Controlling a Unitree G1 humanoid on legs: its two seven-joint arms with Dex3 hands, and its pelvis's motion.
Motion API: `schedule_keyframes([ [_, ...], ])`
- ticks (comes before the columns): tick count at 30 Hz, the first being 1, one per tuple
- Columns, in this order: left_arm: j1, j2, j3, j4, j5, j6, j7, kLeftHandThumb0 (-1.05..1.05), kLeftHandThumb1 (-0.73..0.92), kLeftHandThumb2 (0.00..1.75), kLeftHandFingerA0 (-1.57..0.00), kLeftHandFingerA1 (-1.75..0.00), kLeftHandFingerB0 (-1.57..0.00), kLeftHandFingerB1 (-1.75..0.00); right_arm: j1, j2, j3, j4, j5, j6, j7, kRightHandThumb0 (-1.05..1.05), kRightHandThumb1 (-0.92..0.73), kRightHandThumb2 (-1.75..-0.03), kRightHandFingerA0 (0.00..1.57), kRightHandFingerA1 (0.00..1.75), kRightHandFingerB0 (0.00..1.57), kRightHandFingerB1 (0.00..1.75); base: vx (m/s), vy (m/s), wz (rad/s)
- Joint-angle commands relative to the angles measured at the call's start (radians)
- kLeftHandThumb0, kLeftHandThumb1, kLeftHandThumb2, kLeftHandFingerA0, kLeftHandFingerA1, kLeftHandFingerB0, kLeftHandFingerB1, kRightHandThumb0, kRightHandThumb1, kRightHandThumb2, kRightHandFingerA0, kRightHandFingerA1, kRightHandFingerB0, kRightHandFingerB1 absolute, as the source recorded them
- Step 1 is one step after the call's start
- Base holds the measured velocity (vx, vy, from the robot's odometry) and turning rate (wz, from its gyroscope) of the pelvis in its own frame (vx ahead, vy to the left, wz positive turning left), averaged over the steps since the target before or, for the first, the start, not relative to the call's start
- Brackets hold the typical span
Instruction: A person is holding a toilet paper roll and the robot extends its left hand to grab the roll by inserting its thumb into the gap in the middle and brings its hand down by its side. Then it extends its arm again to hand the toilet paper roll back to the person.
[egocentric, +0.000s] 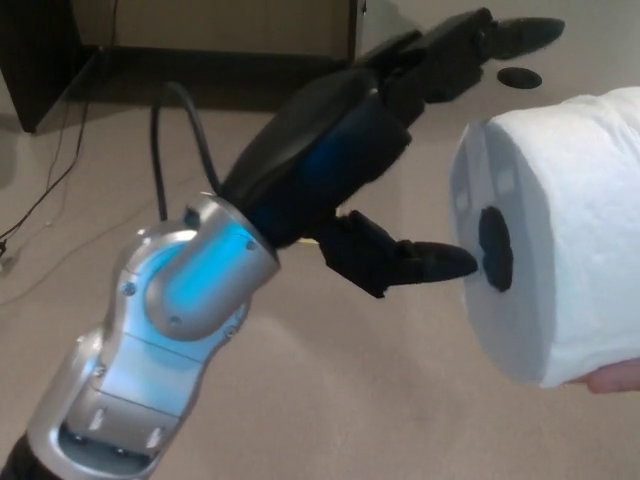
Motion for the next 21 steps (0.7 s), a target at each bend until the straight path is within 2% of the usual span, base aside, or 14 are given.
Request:
schedule_keyframes([
  [1,-0.01,0.021,0.046,-0.048,-0.052,0.073,-0.061,-0.28,0.2,0.8,0.0,-0.48,0.0,-0.49,-0.001,-0.014,-0.012,0.008,0.005,0.012,0.017,-0.38,-0.67,-0.59,0.68,0.6,0.42,0.38,0.0,0.0,0.0],
  [4,-0.017,0.026,0.061,-0.069,-0.059,0.081,-0.071,-0.28,0.2,0.8,0.0,-0.47,0.0,-0.49,0.001,-0.017,-0.003,0.01,-0.007,0.015,0.01,-0.4,-0.67,-0.6,0.7,0.59,0.42,0.37,0.0,0.0,0.0],
  [5,-0.023,0.034,0.07,-0.086,-0.062,0.094,-0.081,-0.28,0.2,0.8,0.0,-0.47,0.0,-0.49,0.0,-0.016,-0.002,0.009,-0.008,0.017,0.008,-0.46,-0.55,-0.87,0.67,0.7,0.35,0.5,0.0,0.0,0.0],
  [7,-0.036,0.042,0.088,-0.1,-0.075,0.104,-0.091,-0.27,0.19,0.79,0.0,-0.47,0.0,-0.48,-0.002,-0.02,-0.002,0.008,-0.008,0.013,0.008,-0.46,-0.55,-0.85,0.67,0.69,0.37,0.51,0.0,0.0,0.0],
  [8,-0.04,0.043,0.093,-0.101,-0.08,0.1,-0.093,-0.27,0.19,0.79,0.0,-0.48,0.0,-0.48,-0.002,-0.02,-0.003,0.008,-0.007,0.012,0.007,-0.4,-0.67,-0.6,0.71,0.62,0.43,0.37,0.0,0.0,0.0],
  [11,-0.051,0.047,0.101,-0.1,-0.088,0.069,-0.093,-0.28,0.19,0.79,0.0,-0.48,0.0,-0.48,-0.003,-0.019,-0.011,0.008,0.001,0.016,0.012,-0.39,-0.68,-0.6,0.71,0.63,0.43,0.38,0.0,0.0,0.0],
  [12,-0.055,0.049,0.099,-0.108,-0.09,0.081,-0.097,-0.28,0.19,0.79,0.0,-0.47,0.0,-0.48,-0.005,-0.016,-0.014,0.009,0.004,0.02,0.015,-0.45,-0.55,-0.85,0.66,0.7,0.36,0.5,0.0,0.0,0.0],
  [15,-0.054,0.034,0.084,-0.118,-0.096,0.092,-0.095,-0.27,0.2,0.79,0.0,-0.47,0.0,-0.48,-0.005,-0.014,-0.01,0.011,-0.004,0.017,0.006,-0.4,-0.67,-0.6,0.71,0.62,0.41,0.37,0.0,0.0,0.0],
  [16,-0.055,0.027,0.075,-0.117,-0.096,0.093,-0.093,-0.27,0.2,0.79,0.0,-0.47,0.0,-0.49,-0.003,-0.015,-0.009,0.01,-0.005,0.016,0.009,-0.47,-0.55,-0.86,0.68,0.71,0.35,0.5,0.0,0.0,0.0],
  [17,-0.054,0.024,0.063,-0.123,-0.087,0.1,-0.091,-0.27,0.2,0.79,0.0,-0.47,0.0,-0.49,0.006,-0.017,-0.008,0.009,-0.005,0.007,0.005,-0.4,-0.67,-0.6,0.7,0.64,0.42,0.38,0.0,0.0,0.0],
  [18,-0.052,0.024,0.056,-0.124,-0.083,0.097,-0.09,-0.28,0.21,0.8,0.0,-0.47,0.0,-0.49,0.011,-0.016,-0.009,0.008,-0.004,0.005,0.005,-0.4,-0.68,-0.6,0.7,0.67,0.42,0.38,0.0,0.0,0.0],
  [19,-0.048,0.021,0.045,-0.124,-0.075,0.093,-0.087,-0.28,0.2,0.79,0.0,-0.47,0.0,-0.49,0.016,-0.016,-0.008,0.006,-0.004,0.003,0.005,-0.45,-0.54,-0.86,0.67,0.71,0.35,0.51,0.0,0.0,0.0],
  [20,-0.046,0.015,0.037,-0.122,-0.072,0.094,-0.081,-0.28,0.2,0.79,0.0,-0.47,0.0,-0.49,0.014,-0.017,-0.004,0.005,-0.008,0.005,0.006,-0.48,-0.55,-0.86,0.67,0.7,0.35,0.51,0.0,0.0,0.0],
  [21,-0.045,0.006,0.032,-0.116,-0.074,0.092,-0.077,-0.28,0.19,0.79,0.0,-0.47,0.0,-0.49,0.011,-0.017,-0.003,0.005,-0.009,0.011,0.008,-0.41,-0.69,-0.6,0.69,0.61,0.41,0.37,0.0,0.0,0.0],
])
